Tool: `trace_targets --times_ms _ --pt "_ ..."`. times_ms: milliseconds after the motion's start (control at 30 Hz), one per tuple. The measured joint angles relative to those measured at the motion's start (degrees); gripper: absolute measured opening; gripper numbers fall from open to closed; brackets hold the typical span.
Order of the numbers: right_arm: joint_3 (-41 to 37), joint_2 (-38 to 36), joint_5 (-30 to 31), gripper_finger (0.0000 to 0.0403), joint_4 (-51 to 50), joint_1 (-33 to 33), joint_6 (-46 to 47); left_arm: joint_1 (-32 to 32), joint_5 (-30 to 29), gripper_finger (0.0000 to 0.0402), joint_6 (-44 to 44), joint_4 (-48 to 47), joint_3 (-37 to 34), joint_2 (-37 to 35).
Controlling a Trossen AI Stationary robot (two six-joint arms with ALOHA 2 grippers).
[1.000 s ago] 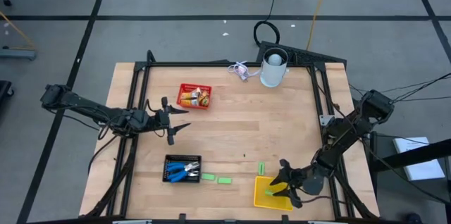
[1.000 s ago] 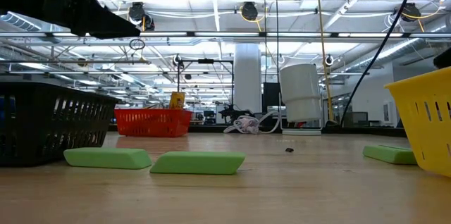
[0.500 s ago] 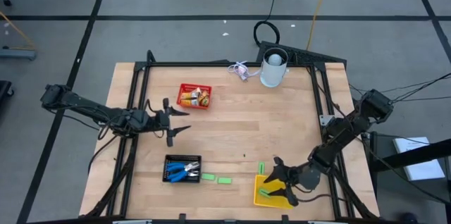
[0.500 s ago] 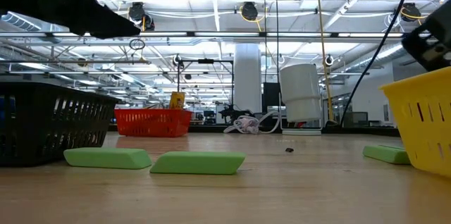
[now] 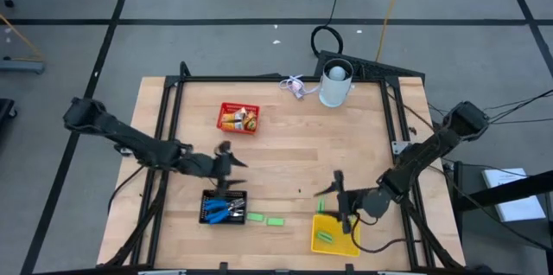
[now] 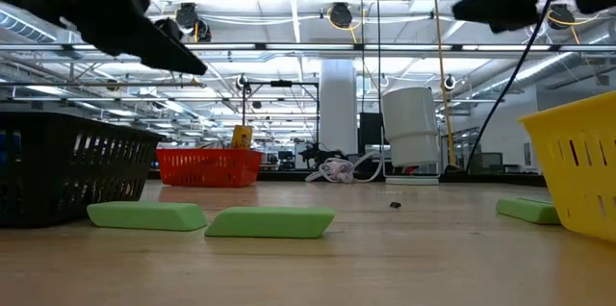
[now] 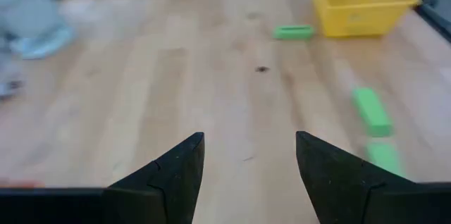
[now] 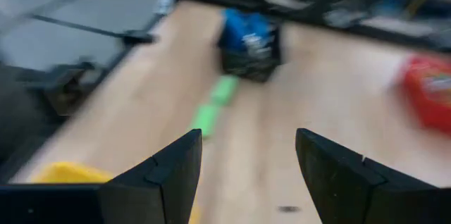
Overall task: Pick & Place School Supplies
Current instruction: Put the green eraser into the yellow bin
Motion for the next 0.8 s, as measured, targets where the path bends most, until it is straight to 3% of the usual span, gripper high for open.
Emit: trace_targets --times_ms 233,433,800 --pt "0.00 -5.98 11.02 0.0230 -7.37 -3.49 -4.74 -0.80 8.00 0.0225 -2.23 -0.51 12.65 17.58" --pt "-0.02 -7.10 11.19 0.0248 -10.44 -7.30 -6.62 -1.02 14.43 0.0225 -4.55 -1.22 21.82 27.39" --pt "-0.04 -7.10 12.86 0.0249 -10.62 -10.18 -12.48 -4.30 14.30 0.0225 -13.61 -8.60 33.38 39.45"
